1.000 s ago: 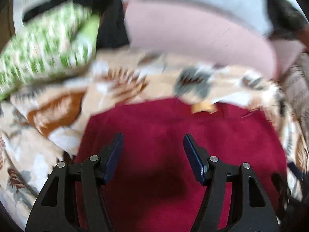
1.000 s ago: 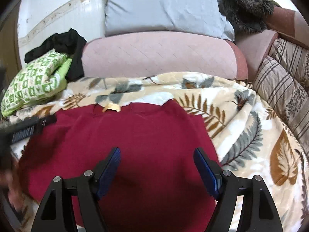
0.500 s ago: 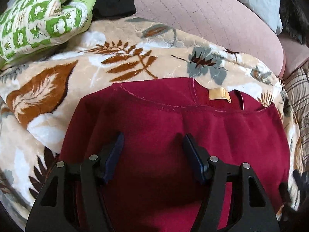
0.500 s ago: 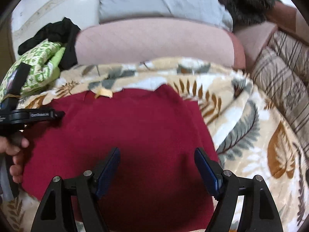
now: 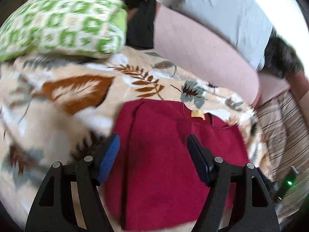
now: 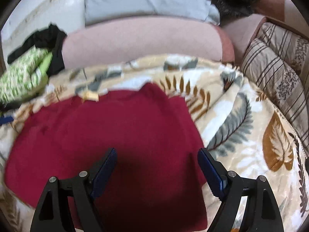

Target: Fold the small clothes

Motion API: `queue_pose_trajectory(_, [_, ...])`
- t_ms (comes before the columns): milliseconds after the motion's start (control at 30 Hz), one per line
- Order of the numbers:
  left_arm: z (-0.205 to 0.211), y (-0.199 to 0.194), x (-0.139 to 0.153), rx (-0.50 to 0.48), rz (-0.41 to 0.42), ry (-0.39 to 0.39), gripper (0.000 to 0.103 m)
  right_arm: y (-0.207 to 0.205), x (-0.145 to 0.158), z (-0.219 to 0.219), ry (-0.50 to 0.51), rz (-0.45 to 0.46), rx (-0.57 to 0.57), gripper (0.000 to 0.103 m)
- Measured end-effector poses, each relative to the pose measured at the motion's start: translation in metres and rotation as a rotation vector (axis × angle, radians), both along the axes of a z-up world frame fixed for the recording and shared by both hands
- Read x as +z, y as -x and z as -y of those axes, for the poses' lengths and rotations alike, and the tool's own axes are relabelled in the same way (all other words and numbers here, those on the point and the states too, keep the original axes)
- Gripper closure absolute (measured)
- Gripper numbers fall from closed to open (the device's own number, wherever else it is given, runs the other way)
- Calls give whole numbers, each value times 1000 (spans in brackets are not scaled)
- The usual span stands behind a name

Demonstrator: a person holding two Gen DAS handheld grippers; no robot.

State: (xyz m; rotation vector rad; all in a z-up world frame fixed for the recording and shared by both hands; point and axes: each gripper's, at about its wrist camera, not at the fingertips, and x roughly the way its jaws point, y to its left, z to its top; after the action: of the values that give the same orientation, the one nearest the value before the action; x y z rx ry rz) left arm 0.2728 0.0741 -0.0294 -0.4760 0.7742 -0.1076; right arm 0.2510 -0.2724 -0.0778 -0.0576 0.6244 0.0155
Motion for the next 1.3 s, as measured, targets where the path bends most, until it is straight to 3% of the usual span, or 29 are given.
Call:
queue_pose_trajectory(233, [-4, 89, -50, 83, 35, 302, 31, 5, -15, -43, 73, -44, 165, 20])
queue_pose_trajectory(333, [1, 99, -69, 103, 31, 371, 31, -1, -37, -55, 126, -121, 210, 20])
queue_pose_trajectory(467, [-8, 100, -90, 146, 10, 466, 31, -5, -41, -45, 68, -128, 208, 15])
queue_pose_trajectory(600, [-24, 104, -108, 189, 21, 649, 31, -4, -43, -47, 76, -124, 203, 12])
queue_pose_trajectory(800, [-12, 98, -107, 123, 5, 699, 30, -4, -44, -47, 79, -121, 200, 10])
queue_pose_trajectory(933, [-4, 92, -111, 75, -23, 788, 30, -4, -44, -46, 78, -120, 200, 10])
queue_pose_trajectory(1100, [-18, 78, -109, 130, -2, 809, 30, -4, -44, -47, 79, -120, 200, 10])
queue_pose_trajectory(1200, [-10, 77, -104, 134, 16, 758, 30, -4, -44, -47, 79, -120, 200, 10])
queue_pose_trajectory(1300, [15, 80, -93, 106, 36, 542, 32, -4, -44, -47, 82, -120, 199, 9])
